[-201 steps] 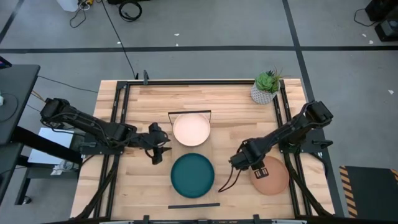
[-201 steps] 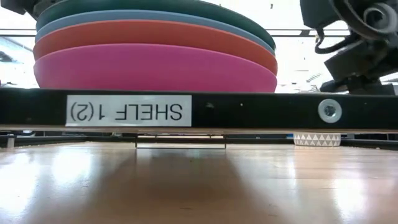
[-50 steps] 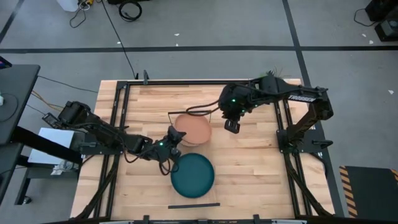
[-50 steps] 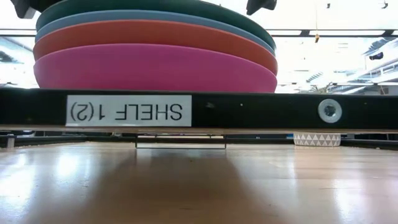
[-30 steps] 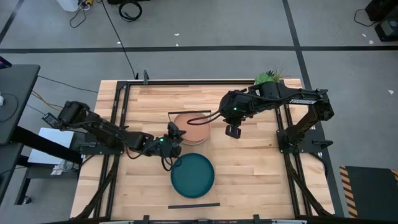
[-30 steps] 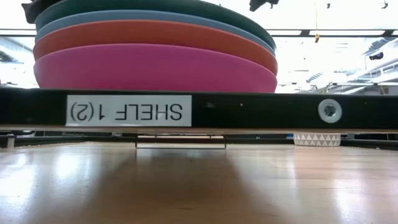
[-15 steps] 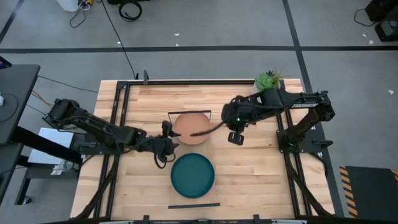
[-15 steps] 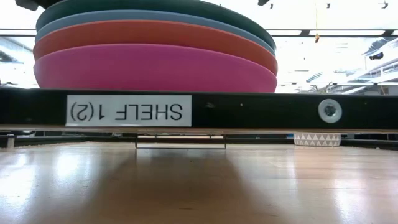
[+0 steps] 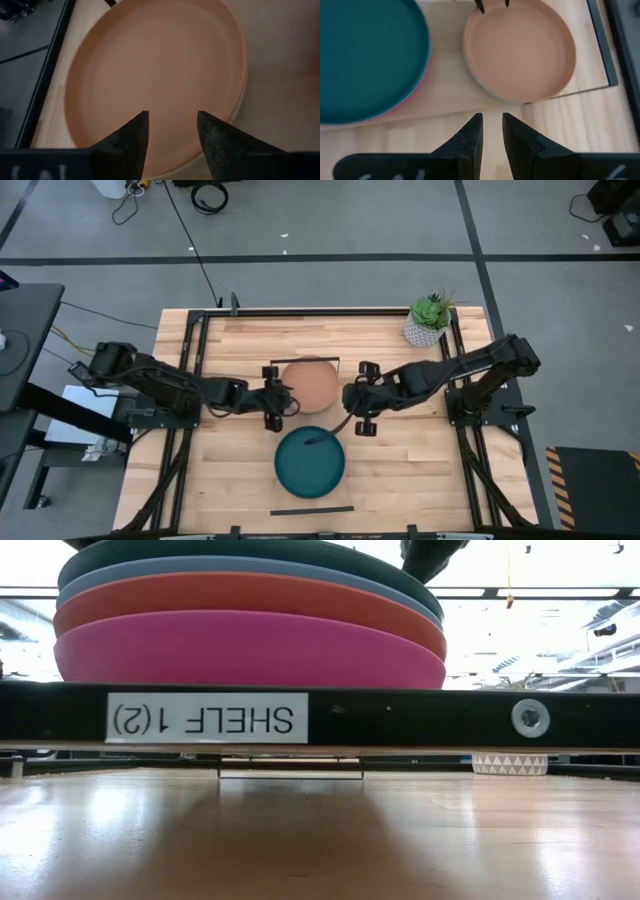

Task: Place and stack plates onto a shelf
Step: Stack the brown plate on top of the light orange plate on the shelf, then return to Home Position

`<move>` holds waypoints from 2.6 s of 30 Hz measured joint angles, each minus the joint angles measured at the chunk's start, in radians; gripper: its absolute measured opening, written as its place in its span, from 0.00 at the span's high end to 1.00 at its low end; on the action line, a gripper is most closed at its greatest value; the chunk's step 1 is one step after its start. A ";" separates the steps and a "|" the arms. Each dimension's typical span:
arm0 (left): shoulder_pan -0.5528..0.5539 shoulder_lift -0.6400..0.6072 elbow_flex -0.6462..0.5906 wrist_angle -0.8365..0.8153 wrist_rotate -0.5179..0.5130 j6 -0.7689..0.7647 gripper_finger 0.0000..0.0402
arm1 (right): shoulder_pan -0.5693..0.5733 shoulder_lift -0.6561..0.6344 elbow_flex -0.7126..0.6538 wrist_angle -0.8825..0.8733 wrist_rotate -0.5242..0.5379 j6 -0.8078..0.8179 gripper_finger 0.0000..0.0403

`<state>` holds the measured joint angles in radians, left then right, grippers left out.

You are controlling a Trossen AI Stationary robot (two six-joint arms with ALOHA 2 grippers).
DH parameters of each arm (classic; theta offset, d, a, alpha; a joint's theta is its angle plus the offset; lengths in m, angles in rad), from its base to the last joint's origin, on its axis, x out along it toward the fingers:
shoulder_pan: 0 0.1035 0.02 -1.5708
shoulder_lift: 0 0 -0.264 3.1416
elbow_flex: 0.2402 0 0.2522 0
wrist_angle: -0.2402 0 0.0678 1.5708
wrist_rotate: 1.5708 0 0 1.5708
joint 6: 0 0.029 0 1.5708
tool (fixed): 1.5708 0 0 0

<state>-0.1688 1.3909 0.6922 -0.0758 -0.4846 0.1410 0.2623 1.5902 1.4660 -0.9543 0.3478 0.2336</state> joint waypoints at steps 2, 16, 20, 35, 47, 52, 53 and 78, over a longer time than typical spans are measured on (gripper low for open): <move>0.000 0.013 0.000 0.006 -0.009 0.000 0.57 | 0.000 0.000 -0.059 0.090 0.038 -0.037 0.80; -0.035 -0.052 0.000 0.002 -0.052 0.027 0.57 | -0.088 0.009 -0.530 1.048 0.070 -0.370 0.80; -0.035 -0.062 0.001 -0.030 -0.054 0.003 0.57 | -0.153 0.011 -0.633 1.178 0.006 -0.391 0.80; -0.030 -0.064 0.000 -0.031 -0.054 -0.019 0.57 | -0.208 0.004 -0.756 1.321 -0.085 -0.389 0.80; -0.065 -0.139 -0.065 -0.061 -0.045 -0.083 0.57 | -0.147 -0.142 -0.765 1.219 -0.001 -0.399 0.86; -0.099 -0.243 -0.175 0.033 -0.064 -0.138 0.57 | -0.104 -0.270 -0.851 1.225 0.043 -0.377 0.92; -0.110 -0.260 -0.192 0.054 -0.067 -0.143 0.57 | -0.095 -0.296 -0.872 1.220 0.059 -0.372 0.93; -0.158 -1.026 -0.578 0.192 -0.099 -0.128 0.72 | -0.333 -0.912 -1.251 1.236 -0.137 -0.304 0.98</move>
<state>-0.3273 0.3652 0.1145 0.1158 -0.5837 0.0129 -0.0712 0.6781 0.2151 0.2822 0.2107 -0.0705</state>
